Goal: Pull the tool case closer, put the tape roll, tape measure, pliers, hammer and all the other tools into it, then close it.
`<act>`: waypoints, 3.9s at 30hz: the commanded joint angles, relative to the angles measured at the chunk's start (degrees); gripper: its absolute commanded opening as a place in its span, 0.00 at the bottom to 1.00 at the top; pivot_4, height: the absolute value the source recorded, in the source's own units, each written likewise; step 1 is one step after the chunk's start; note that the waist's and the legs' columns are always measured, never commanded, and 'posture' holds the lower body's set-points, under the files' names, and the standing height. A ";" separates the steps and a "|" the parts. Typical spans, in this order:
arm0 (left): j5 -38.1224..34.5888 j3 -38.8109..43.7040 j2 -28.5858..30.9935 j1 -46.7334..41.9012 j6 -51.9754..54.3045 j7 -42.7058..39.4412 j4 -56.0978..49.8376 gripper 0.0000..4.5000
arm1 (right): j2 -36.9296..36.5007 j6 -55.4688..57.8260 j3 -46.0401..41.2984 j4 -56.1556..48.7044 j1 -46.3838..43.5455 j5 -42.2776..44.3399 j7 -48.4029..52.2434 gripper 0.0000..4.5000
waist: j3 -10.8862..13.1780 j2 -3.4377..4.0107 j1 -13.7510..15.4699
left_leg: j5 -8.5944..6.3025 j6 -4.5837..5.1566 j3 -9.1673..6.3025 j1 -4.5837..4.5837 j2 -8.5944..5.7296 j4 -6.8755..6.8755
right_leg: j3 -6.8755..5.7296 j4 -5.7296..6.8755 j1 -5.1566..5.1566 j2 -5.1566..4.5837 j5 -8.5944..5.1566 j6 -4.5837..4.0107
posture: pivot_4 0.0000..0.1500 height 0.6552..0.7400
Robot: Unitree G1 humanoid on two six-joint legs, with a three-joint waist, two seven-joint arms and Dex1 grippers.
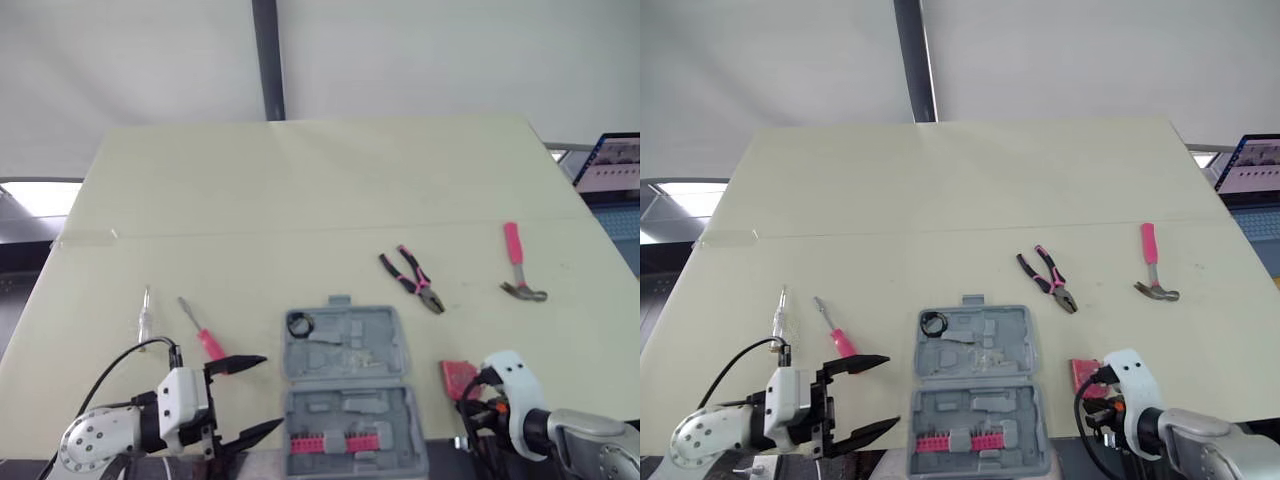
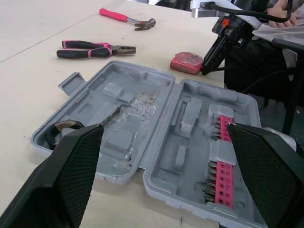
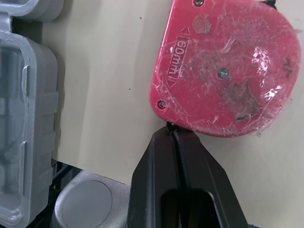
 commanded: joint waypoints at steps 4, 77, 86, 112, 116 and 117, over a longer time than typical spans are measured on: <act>0.51 -0.58 -0.32 -0.01 -1.50 -0.07 0.39 1.00 | 1.01 3.10 -1.88 -0.13 -1.01 0.44 -1.39 0.19 | -0.06 -0.10 -0.06 | 0.00 0.00 0.00 0.01 0.00 0.00 | 0.00 0.00 0.00 0.00 0.00 0.00 | 1.00 1.00; 0.24 1.03 1.71 1.84 -3.22 1.17 -4.43 1.00 | -18.06 -105.29 25.12 64.16 -28.80 -31.74 51.83 0.98 | 0.03 -0.14 -0.26 | -0.01 0.02 0.02 0.08 0.06 0.07 | -0.15 -0.16 0.19 0.00 0.02 0.04 | 1.00 1.00; 0.38 0.82 1.77 1.67 -2.98 1.22 -4.36 1.00 | -18.01 -104.00 24.89 62.64 -28.10 -31.70 51.25 0.66 | 0.02 -0.15 -0.29 | -0.01 0.01 0.02 0.08 0.07 0.07 | -0.15 -0.16 0.20 0.01 0.02 0.04 | 1.00 1.00; 1.45 3.57 1.54 0.16 -3.34 2.68 1.16 1.00 | -19.50 -20.93 55.77 11.26 -63.01 -51.19 54.57 0.66 | 0.14 0.06 -0.65 | -0.02 -0.03 -0.01 -0.12 0.05 0.07 | -0.13 -0.06 -0.12 0.01 0.01 0.03 | 1.00 1.00; 1.89 3.54 1.31 0.07 -3.43 2.86 1.23 1.00 | -14.90 -16.86 62.58 12.77 -67.15 -53.43 53.31 0.66 | 0.14 0.06 -0.95 | -0.02 -0.04 -0.02 -0.12 0.05 0.07 | -0.13 -0.02 -0.15 0.00 0.01 0.03 | 1.00 1.00; 2.00 3.51 1.22 0.20 -3.45 2.92 1.09 1.00 | -13.80 -15.98 64.05 13.51 -68.04 -53.93 52.94 0.66 | 0.14 0.06 -1.06 | -0.02 -0.04 -0.02 -0.13 0.05 0.07 | -0.13 -0.01 -0.16 0.00 0.01 0.03 | 1.00 1.00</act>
